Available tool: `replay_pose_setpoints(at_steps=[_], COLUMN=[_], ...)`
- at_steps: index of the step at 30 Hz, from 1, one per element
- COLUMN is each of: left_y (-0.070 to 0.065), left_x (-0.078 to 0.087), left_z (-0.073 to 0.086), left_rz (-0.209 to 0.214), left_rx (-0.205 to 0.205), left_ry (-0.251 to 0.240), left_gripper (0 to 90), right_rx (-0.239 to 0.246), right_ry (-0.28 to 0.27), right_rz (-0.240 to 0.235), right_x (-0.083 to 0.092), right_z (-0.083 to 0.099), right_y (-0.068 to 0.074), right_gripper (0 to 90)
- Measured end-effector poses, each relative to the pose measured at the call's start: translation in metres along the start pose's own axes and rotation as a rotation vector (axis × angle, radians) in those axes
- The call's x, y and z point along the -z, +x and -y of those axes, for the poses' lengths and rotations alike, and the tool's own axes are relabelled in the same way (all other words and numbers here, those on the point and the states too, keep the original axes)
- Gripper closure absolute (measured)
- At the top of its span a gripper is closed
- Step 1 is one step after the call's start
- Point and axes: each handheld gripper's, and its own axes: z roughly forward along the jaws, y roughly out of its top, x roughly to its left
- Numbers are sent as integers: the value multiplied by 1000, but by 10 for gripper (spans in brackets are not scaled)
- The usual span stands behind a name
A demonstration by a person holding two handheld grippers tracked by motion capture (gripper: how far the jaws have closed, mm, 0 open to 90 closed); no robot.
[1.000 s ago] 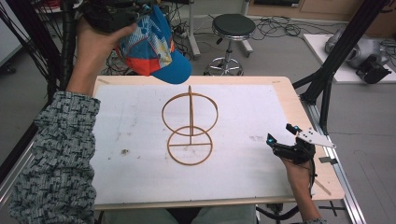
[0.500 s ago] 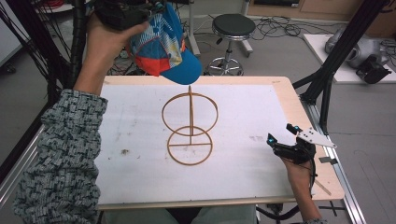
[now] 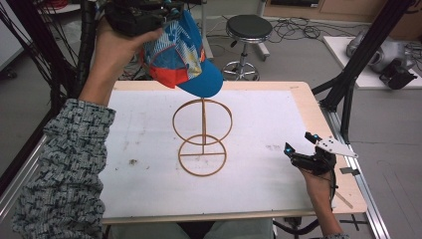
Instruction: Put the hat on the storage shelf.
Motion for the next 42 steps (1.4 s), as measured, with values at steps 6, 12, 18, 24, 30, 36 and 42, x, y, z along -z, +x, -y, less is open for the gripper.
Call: replay_pose_setpoints(at_steps=[6, 12, 18, 24, 30, 36, 42], left_y=[-3, -11, -17, -24, -34, -44, -54], left_x=[2, 3, 2, 1, 2, 2, 2], left_z=[6, 7, 17, 23, 33, 42, 51], left_rz=[25, 52, 72, 77, 103, 108, 128], left_rx=[17, 8, 35, 37, 60, 72, 92], left_ry=[29, 74, 78, 115, 127, 145, 157], left_gripper=[895, 895, 895, 895, 895, 895, 895], right_rx=[-1, -1, 0, -3, -2, -4, -2], right_ry=[2, 0, 6, 7, 7, 7, 9], right_rz=[1, 0, 0, 2, -2, 0, -1], right_x=[0, 0, -1, -1, -1, -1, -2], right_z=[0, 0, 0, 0, 0, 0, 0], right_y=[0, 0, 0, 0, 0, 0, 0], right_gripper=[112, 112, 112, 112, 112, 112, 112])
